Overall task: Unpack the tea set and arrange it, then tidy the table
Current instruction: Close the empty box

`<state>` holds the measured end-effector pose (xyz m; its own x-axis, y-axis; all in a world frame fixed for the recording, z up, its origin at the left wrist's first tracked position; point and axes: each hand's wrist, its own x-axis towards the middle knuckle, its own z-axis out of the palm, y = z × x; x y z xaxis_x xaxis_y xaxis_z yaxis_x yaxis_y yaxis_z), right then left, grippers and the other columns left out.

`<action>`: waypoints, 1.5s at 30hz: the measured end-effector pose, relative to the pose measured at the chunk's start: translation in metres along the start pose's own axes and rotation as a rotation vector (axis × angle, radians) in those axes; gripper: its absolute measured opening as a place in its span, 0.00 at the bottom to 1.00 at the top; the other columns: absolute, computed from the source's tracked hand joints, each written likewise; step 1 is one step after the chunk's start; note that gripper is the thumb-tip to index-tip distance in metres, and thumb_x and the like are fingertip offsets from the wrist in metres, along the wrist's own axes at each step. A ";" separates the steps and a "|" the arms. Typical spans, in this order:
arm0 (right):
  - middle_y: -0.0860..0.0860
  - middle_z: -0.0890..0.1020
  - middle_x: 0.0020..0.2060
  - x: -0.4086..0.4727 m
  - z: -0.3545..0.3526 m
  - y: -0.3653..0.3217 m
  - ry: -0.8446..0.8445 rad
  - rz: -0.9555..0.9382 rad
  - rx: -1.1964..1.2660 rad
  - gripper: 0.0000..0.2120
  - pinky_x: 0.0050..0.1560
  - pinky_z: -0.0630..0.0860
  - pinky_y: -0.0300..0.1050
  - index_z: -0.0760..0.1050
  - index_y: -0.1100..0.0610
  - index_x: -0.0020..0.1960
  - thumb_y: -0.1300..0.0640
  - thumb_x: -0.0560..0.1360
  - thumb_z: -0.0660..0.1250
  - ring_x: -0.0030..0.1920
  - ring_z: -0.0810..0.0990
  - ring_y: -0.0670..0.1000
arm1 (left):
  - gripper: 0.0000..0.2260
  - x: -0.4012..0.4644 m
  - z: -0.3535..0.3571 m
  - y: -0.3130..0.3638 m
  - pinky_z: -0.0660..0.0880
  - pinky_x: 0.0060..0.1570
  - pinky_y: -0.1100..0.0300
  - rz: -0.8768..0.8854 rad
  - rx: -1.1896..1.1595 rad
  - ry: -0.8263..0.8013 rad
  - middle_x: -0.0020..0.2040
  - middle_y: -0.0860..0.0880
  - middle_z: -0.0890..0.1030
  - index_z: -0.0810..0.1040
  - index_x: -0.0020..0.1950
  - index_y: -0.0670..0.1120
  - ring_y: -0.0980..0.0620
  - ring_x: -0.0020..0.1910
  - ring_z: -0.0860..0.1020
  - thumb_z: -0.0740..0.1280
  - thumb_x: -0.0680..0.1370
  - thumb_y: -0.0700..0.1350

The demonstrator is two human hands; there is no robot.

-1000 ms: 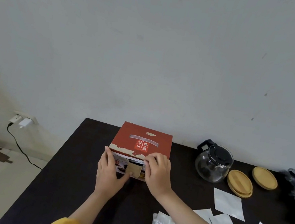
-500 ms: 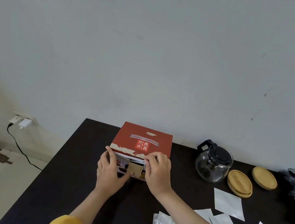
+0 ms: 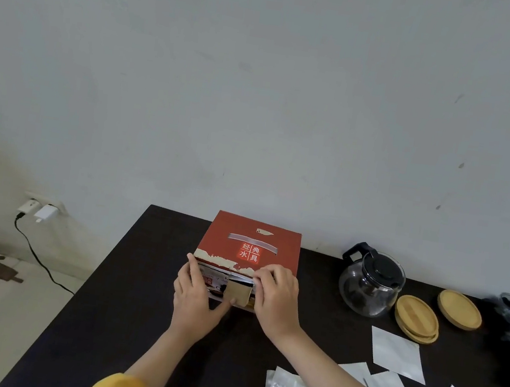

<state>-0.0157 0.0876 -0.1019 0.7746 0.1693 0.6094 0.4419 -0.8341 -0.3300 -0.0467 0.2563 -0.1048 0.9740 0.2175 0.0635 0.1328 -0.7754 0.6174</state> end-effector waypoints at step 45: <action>0.49 0.79 0.49 -0.016 0.007 0.004 -0.022 -0.008 0.035 0.08 0.58 0.72 0.52 0.80 0.51 0.46 0.51 0.75 0.63 0.54 0.74 0.51 | 0.29 0.014 0.006 0.016 0.52 0.70 0.36 0.043 0.031 0.171 0.73 0.50 0.67 0.71 0.69 0.45 0.47 0.74 0.59 0.68 0.73 0.59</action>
<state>-0.0233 0.0853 -0.1176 0.7807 0.1876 0.5961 0.4634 -0.8137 -0.3509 -0.0298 0.2429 -0.0987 0.9337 0.2794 0.2239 0.0997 -0.8034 0.5870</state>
